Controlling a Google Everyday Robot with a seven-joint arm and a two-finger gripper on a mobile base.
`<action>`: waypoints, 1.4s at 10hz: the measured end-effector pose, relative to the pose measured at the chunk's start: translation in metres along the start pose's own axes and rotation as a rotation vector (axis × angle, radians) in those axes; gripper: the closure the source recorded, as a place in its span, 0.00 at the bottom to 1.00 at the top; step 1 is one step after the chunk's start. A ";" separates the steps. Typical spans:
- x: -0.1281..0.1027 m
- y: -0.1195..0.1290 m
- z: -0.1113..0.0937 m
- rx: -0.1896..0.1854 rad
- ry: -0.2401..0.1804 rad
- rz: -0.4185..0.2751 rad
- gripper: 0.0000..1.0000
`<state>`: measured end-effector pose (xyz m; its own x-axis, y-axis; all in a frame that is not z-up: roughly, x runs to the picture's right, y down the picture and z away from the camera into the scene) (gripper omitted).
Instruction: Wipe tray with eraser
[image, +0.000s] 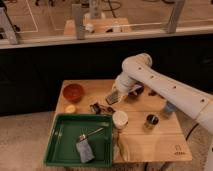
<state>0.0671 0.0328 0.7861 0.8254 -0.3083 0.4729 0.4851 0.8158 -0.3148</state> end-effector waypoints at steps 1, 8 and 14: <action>0.001 0.000 0.000 0.000 0.000 0.001 1.00; -0.088 -0.020 0.020 -0.058 0.013 -0.175 1.00; -0.199 0.011 0.037 -0.019 0.016 -0.301 1.00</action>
<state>-0.1025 0.1215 0.7193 0.6479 -0.5430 0.5342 0.7140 0.6773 -0.1775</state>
